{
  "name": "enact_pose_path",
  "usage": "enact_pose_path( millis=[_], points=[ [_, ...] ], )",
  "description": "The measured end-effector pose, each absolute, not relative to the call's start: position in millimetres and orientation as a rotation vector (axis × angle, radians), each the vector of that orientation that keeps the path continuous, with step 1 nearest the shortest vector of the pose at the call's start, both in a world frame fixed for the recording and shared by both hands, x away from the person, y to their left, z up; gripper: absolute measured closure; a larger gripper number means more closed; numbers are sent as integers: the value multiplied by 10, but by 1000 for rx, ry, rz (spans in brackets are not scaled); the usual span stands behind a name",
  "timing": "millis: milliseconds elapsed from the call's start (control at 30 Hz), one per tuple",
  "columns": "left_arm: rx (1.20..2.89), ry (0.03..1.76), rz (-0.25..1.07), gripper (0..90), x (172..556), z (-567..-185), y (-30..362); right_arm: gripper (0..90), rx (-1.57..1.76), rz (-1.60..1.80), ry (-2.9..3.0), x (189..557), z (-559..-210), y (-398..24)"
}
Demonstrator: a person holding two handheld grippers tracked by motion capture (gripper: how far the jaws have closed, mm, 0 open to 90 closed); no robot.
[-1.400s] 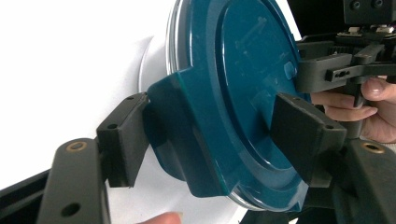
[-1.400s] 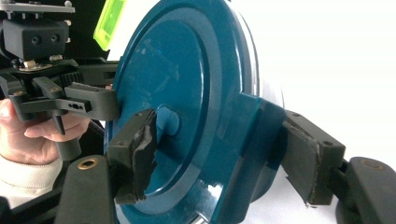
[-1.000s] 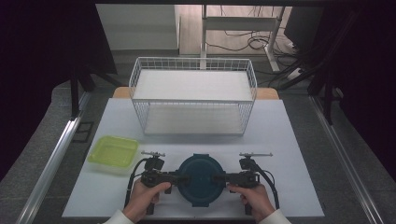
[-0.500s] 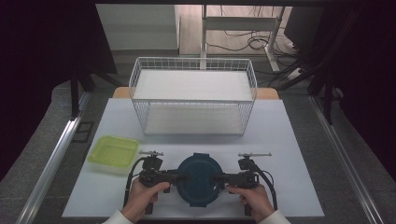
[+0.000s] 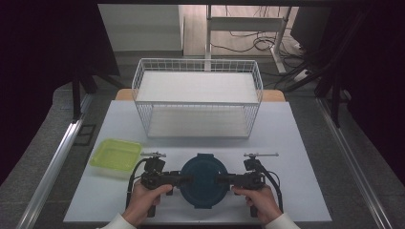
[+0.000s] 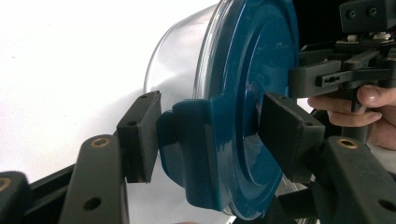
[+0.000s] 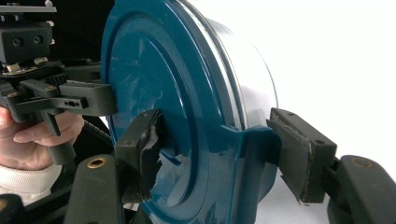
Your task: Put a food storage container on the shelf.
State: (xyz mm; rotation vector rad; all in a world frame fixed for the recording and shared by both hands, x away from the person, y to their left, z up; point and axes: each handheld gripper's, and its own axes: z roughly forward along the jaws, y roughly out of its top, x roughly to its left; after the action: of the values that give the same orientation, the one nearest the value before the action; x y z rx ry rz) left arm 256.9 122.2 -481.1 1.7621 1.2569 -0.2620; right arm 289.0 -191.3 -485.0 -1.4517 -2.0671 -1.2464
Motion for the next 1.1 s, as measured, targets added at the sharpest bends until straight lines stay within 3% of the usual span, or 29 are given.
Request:
enact_pose_path(
  millis=[1100],
  points=[
    [1754, 1191, -223, 422, 2841, -4485, 1223, 360, -1386, -1333, -2192, 3154, -4433, -1912]
  ],
)
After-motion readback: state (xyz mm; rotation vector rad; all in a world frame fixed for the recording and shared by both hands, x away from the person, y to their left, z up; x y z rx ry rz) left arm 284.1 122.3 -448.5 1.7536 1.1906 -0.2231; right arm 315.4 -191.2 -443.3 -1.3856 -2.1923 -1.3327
